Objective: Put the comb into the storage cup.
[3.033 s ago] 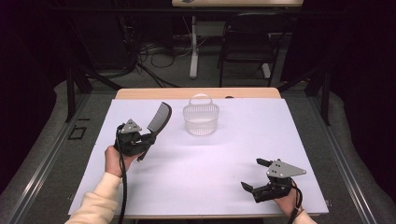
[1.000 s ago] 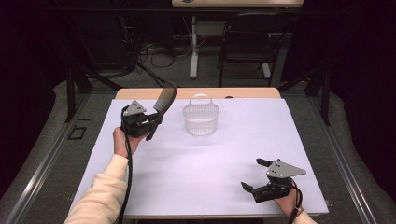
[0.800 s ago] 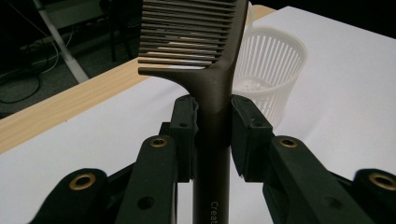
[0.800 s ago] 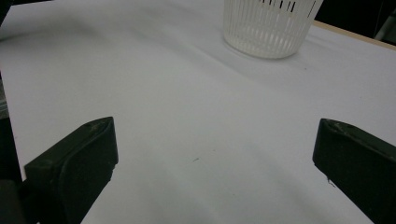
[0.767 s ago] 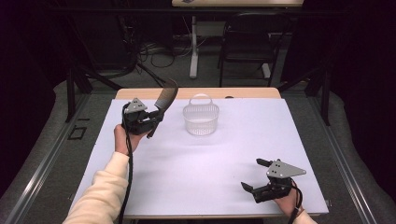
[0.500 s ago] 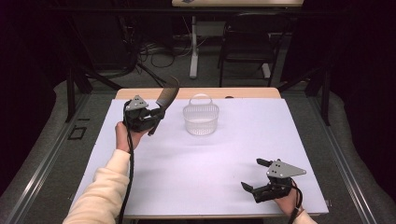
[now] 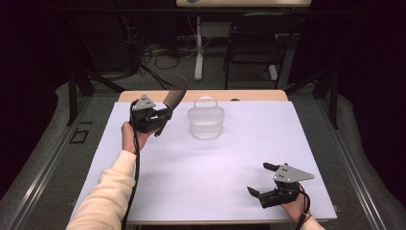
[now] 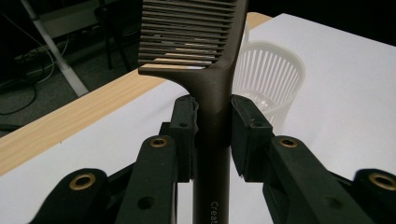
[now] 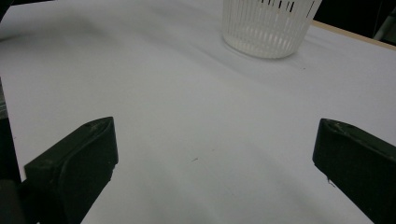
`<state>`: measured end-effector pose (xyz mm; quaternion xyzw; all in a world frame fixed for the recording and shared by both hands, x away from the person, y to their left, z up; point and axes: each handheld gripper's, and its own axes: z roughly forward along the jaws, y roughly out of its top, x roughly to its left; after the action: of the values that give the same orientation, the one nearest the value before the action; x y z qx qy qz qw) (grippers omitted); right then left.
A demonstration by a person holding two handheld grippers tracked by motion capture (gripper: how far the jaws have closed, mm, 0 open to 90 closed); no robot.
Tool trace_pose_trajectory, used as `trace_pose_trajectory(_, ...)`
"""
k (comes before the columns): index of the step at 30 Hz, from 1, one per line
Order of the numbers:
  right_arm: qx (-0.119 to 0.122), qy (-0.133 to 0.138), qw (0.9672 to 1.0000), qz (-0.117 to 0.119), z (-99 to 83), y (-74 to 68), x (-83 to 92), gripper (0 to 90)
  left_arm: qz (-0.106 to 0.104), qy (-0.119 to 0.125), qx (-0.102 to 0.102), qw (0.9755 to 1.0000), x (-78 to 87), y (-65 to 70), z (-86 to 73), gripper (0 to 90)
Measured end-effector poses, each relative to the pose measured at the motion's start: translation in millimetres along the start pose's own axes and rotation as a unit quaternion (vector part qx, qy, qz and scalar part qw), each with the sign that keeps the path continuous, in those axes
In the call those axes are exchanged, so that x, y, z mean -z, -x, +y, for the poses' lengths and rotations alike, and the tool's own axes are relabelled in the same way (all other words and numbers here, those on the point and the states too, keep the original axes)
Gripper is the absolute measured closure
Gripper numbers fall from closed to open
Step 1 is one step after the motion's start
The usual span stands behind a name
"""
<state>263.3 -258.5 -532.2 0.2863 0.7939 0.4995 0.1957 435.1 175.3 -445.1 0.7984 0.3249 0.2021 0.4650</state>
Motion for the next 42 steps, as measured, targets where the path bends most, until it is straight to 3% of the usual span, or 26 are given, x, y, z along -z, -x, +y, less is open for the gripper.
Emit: trace_pose_trajectory(42, 0.002, -0.004, 1.0000, 0.003, 0.0, -0.3, -0.2, 0.0, -0.016, 0.018, -0.020, 0.9995, -25.6, 8.7, 27.8, 72.3)
